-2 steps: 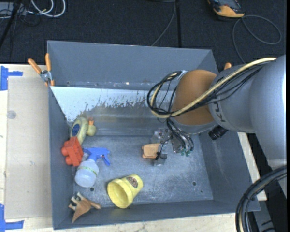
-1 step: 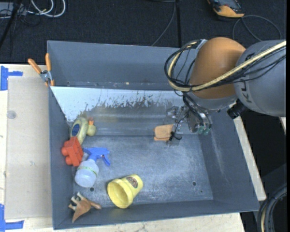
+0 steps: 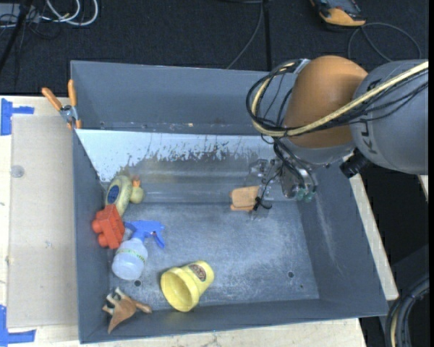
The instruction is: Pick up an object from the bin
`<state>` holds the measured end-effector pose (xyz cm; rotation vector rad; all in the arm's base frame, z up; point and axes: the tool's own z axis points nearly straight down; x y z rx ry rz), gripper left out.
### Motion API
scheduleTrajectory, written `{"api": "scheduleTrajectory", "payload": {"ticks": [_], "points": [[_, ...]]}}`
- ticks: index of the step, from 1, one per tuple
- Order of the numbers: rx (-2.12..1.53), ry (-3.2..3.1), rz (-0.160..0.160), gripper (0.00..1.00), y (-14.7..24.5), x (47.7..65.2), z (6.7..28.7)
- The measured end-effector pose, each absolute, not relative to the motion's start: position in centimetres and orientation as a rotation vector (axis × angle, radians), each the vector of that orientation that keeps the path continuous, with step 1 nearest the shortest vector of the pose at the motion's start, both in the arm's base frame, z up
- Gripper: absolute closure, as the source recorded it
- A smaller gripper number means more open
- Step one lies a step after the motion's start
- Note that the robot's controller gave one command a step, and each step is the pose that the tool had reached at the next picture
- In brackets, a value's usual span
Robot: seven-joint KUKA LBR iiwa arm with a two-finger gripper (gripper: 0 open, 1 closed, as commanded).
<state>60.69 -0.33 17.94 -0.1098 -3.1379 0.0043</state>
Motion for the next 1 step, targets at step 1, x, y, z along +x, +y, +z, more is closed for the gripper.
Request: {"api": "scheduleTrajectory", "payload": {"ticks": [1], "points": [[-0.159,-3.128,0.003,1.00,-0.54,60.84,22.18]]}}
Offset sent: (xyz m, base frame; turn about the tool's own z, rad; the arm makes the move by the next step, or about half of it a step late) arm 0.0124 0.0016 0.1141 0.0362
